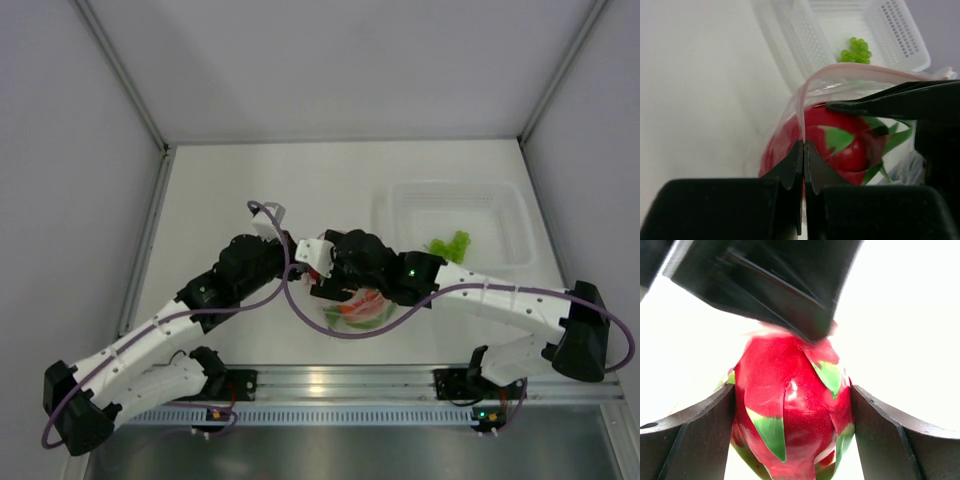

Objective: Open the zip-top bag and remove the fake food
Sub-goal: Pick up the fake fruit from the zipper food storage bag, then place the fake fruit in the bin.

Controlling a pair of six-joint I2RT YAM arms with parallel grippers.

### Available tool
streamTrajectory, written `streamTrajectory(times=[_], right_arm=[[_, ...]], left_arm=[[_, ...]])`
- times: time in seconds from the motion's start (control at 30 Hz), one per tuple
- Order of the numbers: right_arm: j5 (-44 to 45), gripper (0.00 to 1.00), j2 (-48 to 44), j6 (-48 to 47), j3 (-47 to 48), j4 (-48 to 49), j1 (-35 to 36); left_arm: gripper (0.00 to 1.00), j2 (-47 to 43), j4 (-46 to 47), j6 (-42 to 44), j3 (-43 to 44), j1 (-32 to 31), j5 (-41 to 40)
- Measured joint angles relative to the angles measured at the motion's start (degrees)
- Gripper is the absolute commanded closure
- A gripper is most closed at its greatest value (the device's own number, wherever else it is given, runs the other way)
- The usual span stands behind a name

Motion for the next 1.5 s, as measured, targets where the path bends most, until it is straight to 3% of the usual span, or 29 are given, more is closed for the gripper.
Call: streamTrajectory(times=[0.27, 0.47, 0.73, 1.13, 1.5], right_arm=[[8.7, 1.0, -4.5, 7.0, -4.5, 6.5, -0.8], [4.6, 1.0, -13.8, 10.4, -13.1, 13.0, -2.0], [-1.1, 1.0, -20.2, 13.0, -18.1, 19.1, -4.4], [0.6, 1.0, -18.6, 18.7, -21.6, 37.1, -4.6], [8.8, 1.0, -7.6, 28.0, -20.3, 61.6, -4.7]], left_arm=[[1.0, -1.2, -4.9, -0.4, -2.4, -0.3, -10.1], [1.0, 0.1, -5.6, -2.5, -2.5, -1.1, -13.2], [1.0, 1.5, -4.7, -5.1, -2.2, -2.1, -11.2], [1.0, -2.9, -4.5, -5.1, -2.6, -0.3, -3.2], [1.0, -3.2, -4.8, -5.4, -2.4, -0.3, -5.2]])
